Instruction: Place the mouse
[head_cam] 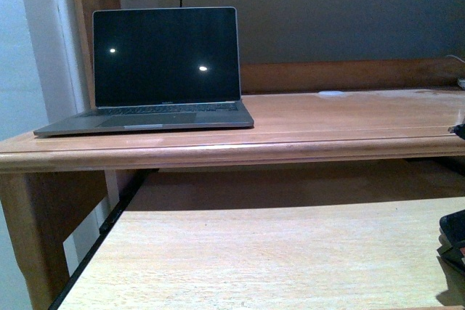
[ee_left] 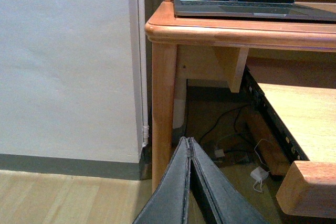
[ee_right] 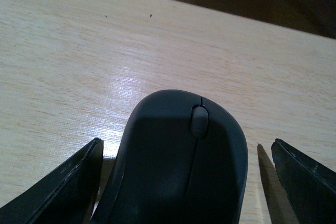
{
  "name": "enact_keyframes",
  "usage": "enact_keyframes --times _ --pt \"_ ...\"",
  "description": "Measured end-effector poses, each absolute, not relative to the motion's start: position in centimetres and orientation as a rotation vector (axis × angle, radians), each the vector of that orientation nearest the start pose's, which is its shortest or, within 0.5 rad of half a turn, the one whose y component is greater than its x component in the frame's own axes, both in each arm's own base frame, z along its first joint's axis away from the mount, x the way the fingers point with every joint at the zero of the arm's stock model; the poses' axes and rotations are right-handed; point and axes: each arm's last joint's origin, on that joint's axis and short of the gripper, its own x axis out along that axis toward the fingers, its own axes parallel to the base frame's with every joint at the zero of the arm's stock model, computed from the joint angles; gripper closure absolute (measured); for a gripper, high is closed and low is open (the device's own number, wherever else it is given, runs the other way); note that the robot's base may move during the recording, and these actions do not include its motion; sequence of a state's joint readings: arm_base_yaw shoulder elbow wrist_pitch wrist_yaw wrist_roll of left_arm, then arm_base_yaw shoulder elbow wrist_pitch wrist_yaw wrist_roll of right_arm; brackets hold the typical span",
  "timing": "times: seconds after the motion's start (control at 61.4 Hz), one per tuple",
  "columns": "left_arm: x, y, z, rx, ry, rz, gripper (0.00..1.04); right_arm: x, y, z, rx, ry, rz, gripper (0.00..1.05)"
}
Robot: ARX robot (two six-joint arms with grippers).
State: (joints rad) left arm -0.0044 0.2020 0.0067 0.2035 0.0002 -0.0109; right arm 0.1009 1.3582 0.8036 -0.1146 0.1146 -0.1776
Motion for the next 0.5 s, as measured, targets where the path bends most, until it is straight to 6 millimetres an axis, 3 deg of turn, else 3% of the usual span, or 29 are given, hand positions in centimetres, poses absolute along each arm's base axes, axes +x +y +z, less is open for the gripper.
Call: enact_keyframes --times 0.049,0.26,0.391,0.505 --pt "10.9 0.0 16.8 -0.011 -0.007 -0.005 1.02 28.0 2.4 22.4 -0.243 0.670 0.044 0.10" --pt "9.9 0.0 16.5 -0.010 0.012 -0.005 1.02 28.1 2.0 22.6 -0.232 0.689 0.051 0.41" --pt "9.8 0.0 16.5 -0.011 -0.001 -0.005 1.01 27.8 1.9 23.1 -0.225 0.693 0.050 0.43" --pt "9.8 0.0 16.6 -0.011 -0.003 -0.005 0.86 27.7 2.1 24.4 -0.203 0.681 0.054 0.43"
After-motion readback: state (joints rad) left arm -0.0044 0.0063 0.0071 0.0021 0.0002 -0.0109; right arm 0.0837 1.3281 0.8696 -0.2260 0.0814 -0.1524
